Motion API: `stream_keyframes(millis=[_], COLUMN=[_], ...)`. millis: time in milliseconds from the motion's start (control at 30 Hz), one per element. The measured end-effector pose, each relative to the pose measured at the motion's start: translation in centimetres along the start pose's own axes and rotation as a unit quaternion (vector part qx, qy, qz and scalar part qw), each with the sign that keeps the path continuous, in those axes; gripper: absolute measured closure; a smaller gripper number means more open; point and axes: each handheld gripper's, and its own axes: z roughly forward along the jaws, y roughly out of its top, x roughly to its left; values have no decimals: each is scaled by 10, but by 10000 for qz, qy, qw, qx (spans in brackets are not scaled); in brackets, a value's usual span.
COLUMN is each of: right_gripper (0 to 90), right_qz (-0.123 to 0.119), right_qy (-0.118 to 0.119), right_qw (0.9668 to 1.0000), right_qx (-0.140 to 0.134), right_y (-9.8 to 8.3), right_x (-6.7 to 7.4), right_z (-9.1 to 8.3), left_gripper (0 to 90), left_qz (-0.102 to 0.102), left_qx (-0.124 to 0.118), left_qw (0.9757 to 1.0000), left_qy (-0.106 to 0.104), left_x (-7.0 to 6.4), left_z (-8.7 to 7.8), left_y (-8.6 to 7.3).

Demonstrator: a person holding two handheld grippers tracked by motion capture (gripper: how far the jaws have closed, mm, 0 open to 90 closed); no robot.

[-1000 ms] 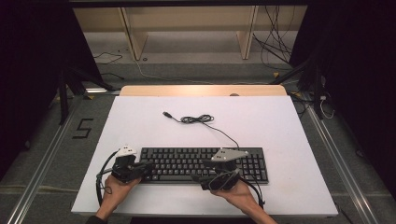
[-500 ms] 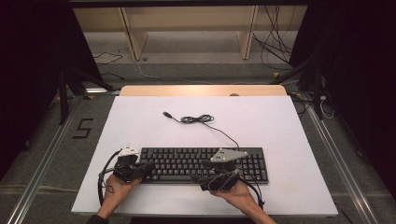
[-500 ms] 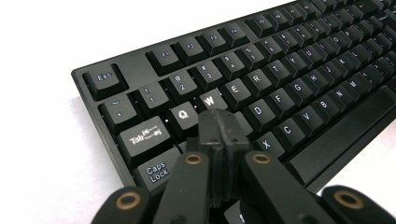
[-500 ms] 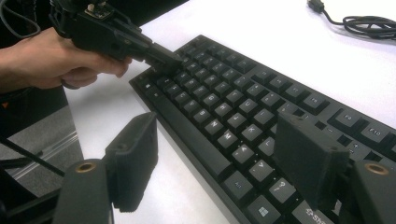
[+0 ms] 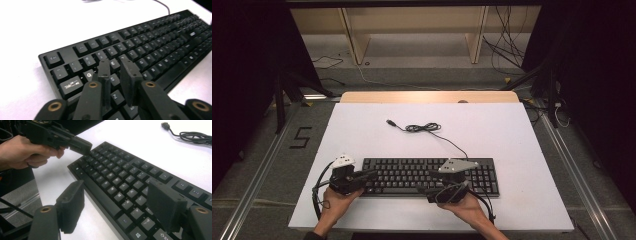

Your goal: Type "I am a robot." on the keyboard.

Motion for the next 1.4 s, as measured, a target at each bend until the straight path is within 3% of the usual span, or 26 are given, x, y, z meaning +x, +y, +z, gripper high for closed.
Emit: stream_keyframes(millis=[233,433,733,1067,1400], right_gripper=[314,314,314,330,498], right_qz=[0,11,-28,-69,-85], right_qy=[2,-8,10,16,-32], right_qw=[10000,10000,10000,10000,9998], right_qx=[-27,-19,8,20,184], right_y=[0,1,2,6,10], right_x=[0,-1,1,1,1], right_z=[0,0,6,14,26], left_gripper=[702,641,433,367,327], left_qz=[-14,-40,-122,-118,-130], left_qx=[-194,-205,-315,-500,-543], left_qw=[9997,9996,9991,9982,9979], left_qy=[-133,-199,-248,-315,-315], left_x=[-4,-4,-6,-8,-8], left_z=[-7,-8,-9,-15,-16], left_y=[-1,-1,-1,-1,-2])
